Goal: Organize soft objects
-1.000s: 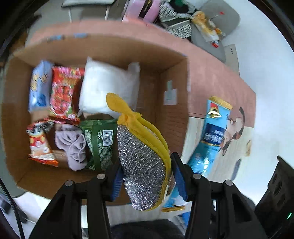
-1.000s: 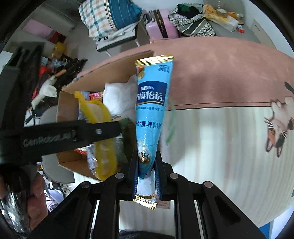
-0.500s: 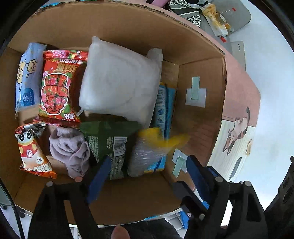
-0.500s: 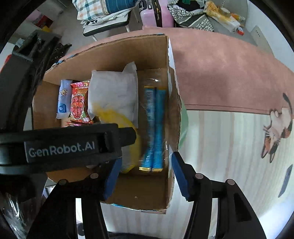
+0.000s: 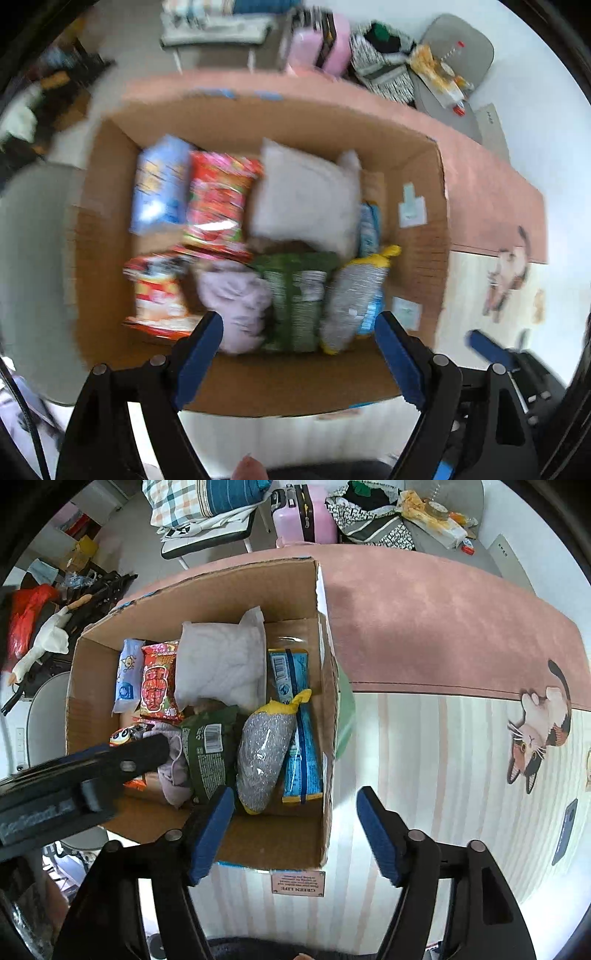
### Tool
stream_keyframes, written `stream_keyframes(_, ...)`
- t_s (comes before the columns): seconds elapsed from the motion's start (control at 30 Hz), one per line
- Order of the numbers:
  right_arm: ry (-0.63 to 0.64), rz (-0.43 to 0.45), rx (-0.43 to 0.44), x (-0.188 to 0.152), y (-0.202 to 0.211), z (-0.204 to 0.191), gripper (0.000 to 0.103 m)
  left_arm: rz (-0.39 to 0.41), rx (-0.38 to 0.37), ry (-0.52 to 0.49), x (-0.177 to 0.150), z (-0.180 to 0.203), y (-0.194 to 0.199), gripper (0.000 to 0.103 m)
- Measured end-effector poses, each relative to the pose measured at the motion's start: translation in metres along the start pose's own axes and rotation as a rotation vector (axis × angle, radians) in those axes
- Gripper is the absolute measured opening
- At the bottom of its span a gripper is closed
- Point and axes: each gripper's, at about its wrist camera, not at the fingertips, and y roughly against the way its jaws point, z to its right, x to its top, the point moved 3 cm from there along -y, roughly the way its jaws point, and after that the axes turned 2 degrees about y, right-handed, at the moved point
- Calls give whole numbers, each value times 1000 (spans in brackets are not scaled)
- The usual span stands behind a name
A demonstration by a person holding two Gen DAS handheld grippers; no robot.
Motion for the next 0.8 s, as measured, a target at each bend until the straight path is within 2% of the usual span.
stream_keyframes(0.07, 9, 19, -14, -7, 4, -1, 86, 61, 54, -15, -6, -5, 12, 89)
stream_keyframes(0.1, 10, 27, -21, -9, 6, -1, 90, 87, 83, -20, -10, -8, 17, 98)
stream_keyframes(0.13, 14, 38, -28, -12, 9, -2, 97, 114, 107, -21, -15, -12, 22, 101)
stream_keyframes(0.27, 26, 80, -48, -20, 19, -5, 103, 189, 165, -30, -26, -18, 35, 102)
stream_keyframes(0.57, 45, 137, -81, -30, 38, -13, 103, 225, 160, 1, -44, -28, 50, 102)
stream_keyframes(0.8, 44, 195, -60, -47, 75, -13, 103, 310, 174, 3, -64, -24, 94, 102)
